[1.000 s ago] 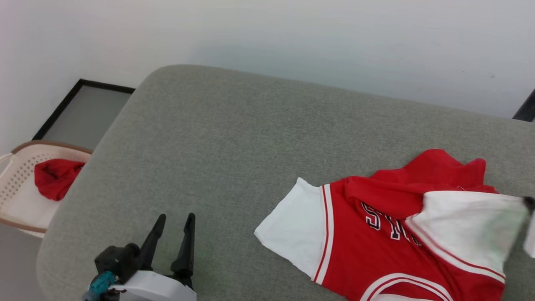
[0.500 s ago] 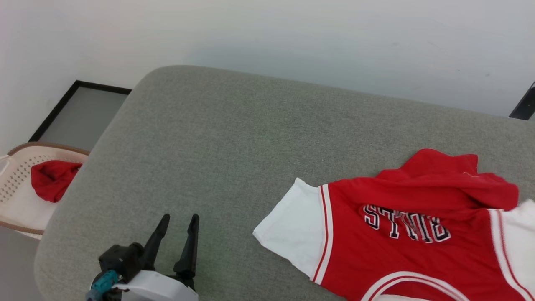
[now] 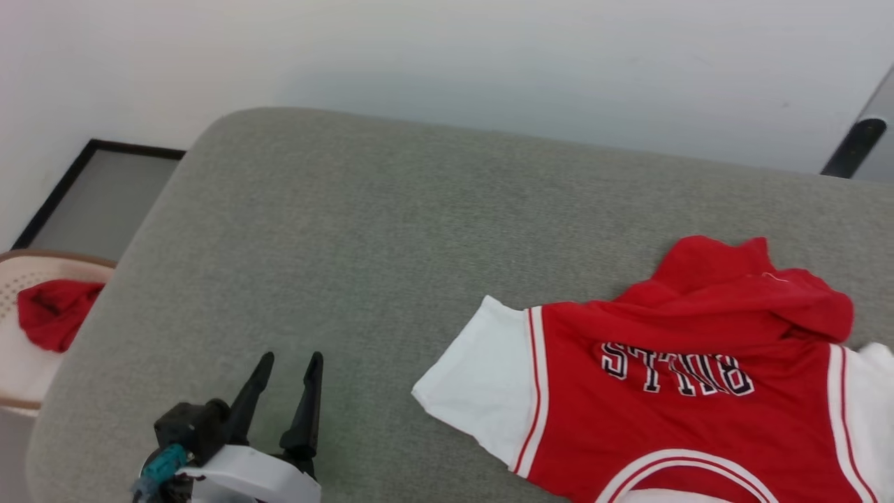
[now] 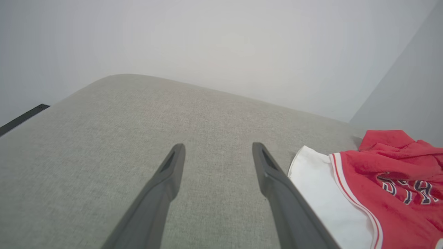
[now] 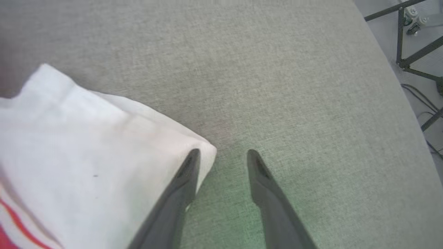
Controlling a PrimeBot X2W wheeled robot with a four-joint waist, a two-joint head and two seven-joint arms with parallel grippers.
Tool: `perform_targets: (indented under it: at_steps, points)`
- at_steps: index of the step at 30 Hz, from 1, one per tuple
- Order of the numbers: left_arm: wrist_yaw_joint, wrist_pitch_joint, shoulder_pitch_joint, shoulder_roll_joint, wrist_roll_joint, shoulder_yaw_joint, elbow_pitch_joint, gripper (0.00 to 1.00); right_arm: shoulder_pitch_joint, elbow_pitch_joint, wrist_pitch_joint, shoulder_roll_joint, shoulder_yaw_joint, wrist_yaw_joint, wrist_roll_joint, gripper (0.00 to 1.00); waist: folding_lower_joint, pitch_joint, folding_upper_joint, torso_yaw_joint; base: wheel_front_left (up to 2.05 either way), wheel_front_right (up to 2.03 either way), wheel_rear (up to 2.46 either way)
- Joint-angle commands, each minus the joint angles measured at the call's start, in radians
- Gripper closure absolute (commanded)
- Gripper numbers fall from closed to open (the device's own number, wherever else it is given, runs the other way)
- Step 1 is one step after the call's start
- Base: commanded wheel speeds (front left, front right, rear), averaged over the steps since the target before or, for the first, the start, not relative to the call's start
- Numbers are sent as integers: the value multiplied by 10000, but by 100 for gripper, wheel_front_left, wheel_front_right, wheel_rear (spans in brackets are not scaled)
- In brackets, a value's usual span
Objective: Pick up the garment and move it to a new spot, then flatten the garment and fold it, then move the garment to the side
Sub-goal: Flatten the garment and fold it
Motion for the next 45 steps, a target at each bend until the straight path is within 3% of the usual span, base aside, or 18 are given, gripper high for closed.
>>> perform_targets:
  at_steps: [1,14,19,26,27,35,40,45]
  points:
    - [-6,54,-80,62,-55,15,-17,0,-148,-96,-182,10,253,-10,162,0,0,-31,-1,-267,0,0,0]
    - [-123,606,-171,520,-494,53,-444,0,821,-3210,-2733,184,3207,-10,1845,0,0,-260,-1,-1570,0,0,0]
    - [-134,1407,-77,626,-859,-46,-641,0,1505,-4550,-3616,684,3905,-11,1943,0,0,-332,-1,-2031,0,0,0]
    - [-2,4180,-237,776,-2055,-322,-761,0,2287,-5539,-3830,1450,4326,-11,2049,0,0,-294,-1,-2509,0,0,0]
    - [-2,4180,-237,776,-2055,-322,-761,0,2287,-5539,-3830,1450,4326,-11,2049,0,0,-294,-1,-2509,0,0,0]
    - [966,7979,-872,1210,-3002,-617,-375,0,2499,-5833,-3637,1712,4396,-11,2088,0,0,-317,-1,-2680,0,0,0]
    - [1140,9147,-1445,1289,-3273,-771,242,0,2375,-5943,-3474,1761,4453,-11,2191,0,0,-287,-1,-2674,0,0,0]
    - [897,9969,-2270,1122,-3878,-740,1411,0,2119,-6050,-3302,1613,4513,-11,2260,0,0,-110,-1,-2650,0,0,0]
